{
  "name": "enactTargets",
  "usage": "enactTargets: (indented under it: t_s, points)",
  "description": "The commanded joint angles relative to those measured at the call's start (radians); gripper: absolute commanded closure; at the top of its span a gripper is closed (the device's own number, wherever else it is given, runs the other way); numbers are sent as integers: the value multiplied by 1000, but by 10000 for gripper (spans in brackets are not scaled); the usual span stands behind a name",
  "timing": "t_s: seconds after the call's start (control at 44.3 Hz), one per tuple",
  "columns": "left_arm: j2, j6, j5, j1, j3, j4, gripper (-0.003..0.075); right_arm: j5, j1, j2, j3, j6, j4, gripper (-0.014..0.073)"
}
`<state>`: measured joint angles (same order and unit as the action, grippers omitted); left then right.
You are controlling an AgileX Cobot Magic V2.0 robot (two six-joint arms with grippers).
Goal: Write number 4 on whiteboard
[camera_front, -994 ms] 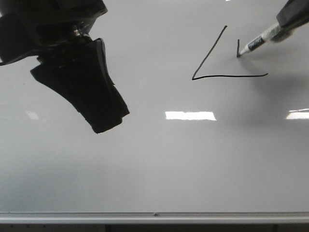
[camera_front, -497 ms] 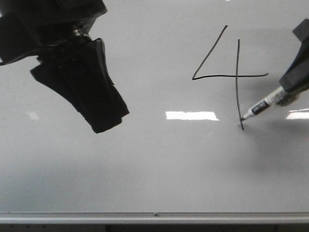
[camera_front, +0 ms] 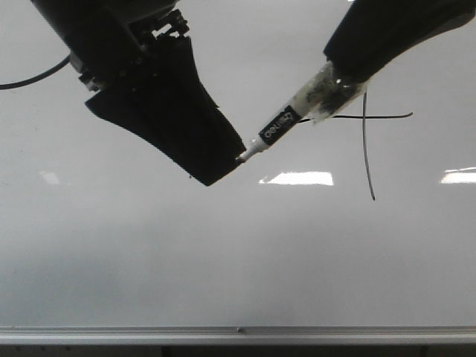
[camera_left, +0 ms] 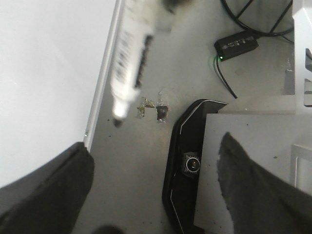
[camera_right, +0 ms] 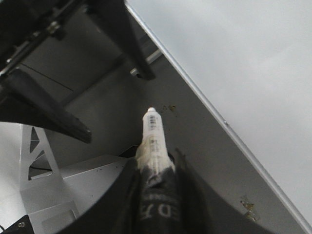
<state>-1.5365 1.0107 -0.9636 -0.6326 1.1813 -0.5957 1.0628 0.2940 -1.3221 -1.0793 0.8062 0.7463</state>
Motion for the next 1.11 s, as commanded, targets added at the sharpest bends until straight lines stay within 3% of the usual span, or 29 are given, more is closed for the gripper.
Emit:
enactTargets:
  t_s: [0.0, 0.384, 0.474, 0.587, 0.723, 0.881, 1.084]
  points:
    - [42, 43, 28, -9, 31, -71, 189, -17, 40, 31, -34, 7, 54, 656]
    - [42, 75, -2, -9, 31, -117, 435, -35, 87, 31, -34, 36, 121, 656]
    - [42, 75, -9, -9, 31, -136, 547, -41, 87, 31, -34, 36, 122, 656]
    - [42, 75, -9, -9, 31, -140, 741, -44, 87, 31, -34, 37, 131, 656]
    - [42, 75, -7, -9, 31, -140, 741, -52, 87, 31, -34, 37, 140, 574]
    - [42, 71, -3, 0, 31, -110, 741, -79, 81, 35, -34, 37, 140, 288]
    - [42, 4, 5, 107, 31, -99, 741, -168, 0, 147, -24, 32, 116, 332]
